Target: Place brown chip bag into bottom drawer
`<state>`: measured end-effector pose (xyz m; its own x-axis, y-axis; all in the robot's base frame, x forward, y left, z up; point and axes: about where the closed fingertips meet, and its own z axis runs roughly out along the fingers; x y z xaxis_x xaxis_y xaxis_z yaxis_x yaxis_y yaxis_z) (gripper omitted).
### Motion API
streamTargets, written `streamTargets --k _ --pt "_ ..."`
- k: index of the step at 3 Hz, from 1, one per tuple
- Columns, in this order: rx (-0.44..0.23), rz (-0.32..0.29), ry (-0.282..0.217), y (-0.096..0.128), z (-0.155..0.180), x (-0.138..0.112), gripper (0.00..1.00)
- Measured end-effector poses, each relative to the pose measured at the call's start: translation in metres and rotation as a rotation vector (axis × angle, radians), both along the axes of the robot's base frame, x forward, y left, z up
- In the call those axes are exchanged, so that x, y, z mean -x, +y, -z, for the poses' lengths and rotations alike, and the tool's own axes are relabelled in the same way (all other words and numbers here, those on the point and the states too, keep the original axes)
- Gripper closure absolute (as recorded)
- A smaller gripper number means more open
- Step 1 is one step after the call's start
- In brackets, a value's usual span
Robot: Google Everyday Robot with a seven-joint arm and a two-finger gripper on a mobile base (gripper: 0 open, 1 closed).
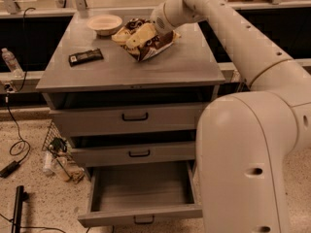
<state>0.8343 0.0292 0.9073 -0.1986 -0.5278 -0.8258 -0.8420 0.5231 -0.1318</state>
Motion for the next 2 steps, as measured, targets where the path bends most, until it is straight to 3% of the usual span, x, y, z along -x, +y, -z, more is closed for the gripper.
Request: streamTargets --k 2 --pt "0.002 0.016 0.042 0.022 0.040 0.008 0.43"
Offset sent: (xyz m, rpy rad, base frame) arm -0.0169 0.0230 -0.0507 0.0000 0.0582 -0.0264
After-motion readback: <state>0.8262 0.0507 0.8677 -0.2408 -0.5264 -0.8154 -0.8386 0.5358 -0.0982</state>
